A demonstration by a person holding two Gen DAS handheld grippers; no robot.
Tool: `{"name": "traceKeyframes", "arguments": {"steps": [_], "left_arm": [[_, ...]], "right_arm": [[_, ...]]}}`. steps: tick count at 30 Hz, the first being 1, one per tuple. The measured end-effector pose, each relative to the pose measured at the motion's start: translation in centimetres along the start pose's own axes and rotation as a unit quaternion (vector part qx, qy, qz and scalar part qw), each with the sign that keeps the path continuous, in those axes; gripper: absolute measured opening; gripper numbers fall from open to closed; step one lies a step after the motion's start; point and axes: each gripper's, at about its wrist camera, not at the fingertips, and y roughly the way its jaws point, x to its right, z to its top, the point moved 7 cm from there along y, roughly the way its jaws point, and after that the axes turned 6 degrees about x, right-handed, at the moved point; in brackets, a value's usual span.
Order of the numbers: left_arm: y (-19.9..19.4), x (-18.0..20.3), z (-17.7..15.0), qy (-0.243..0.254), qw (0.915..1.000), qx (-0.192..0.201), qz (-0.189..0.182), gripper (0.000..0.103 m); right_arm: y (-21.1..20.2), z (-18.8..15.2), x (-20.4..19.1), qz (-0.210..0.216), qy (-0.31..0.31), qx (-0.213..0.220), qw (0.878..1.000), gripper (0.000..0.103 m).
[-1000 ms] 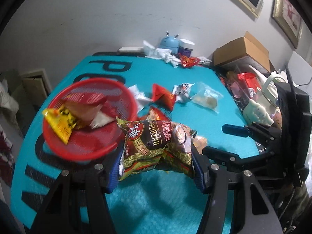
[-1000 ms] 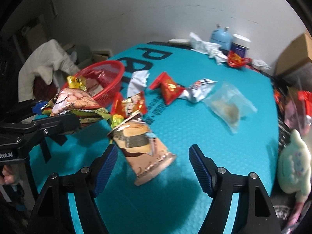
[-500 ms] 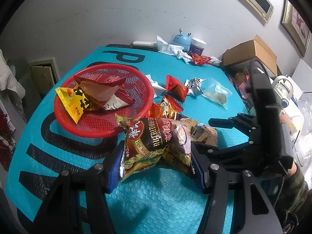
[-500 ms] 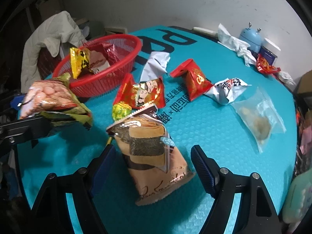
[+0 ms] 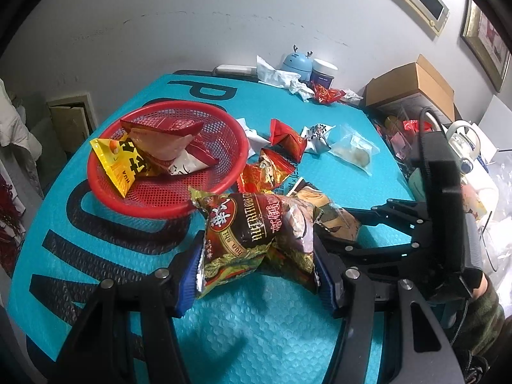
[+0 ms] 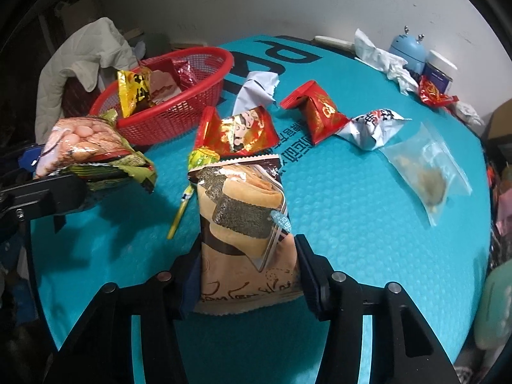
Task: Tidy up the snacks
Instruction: 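Lift both bags and carry them toward the red basket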
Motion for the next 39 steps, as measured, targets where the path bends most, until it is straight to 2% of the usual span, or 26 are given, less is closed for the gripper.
{"name": "traceKeyframes", "arguments": {"steps": [29,39], "left_arm": [[-4.7,3.1,-3.4,0.003,0.9990,0.013,-0.042,0.059],[-6.4,2.6,-3.5,-0.003,0.9984,0.027,-0.050,0.059]], "right_arm": [[-8.8,-4.7,-1.9,-0.017,0.086,0.060,0.994,0.052],[-11.0,-3.8,-3.5,-0.008,0.079,0.089,0.993,0.052]]}}
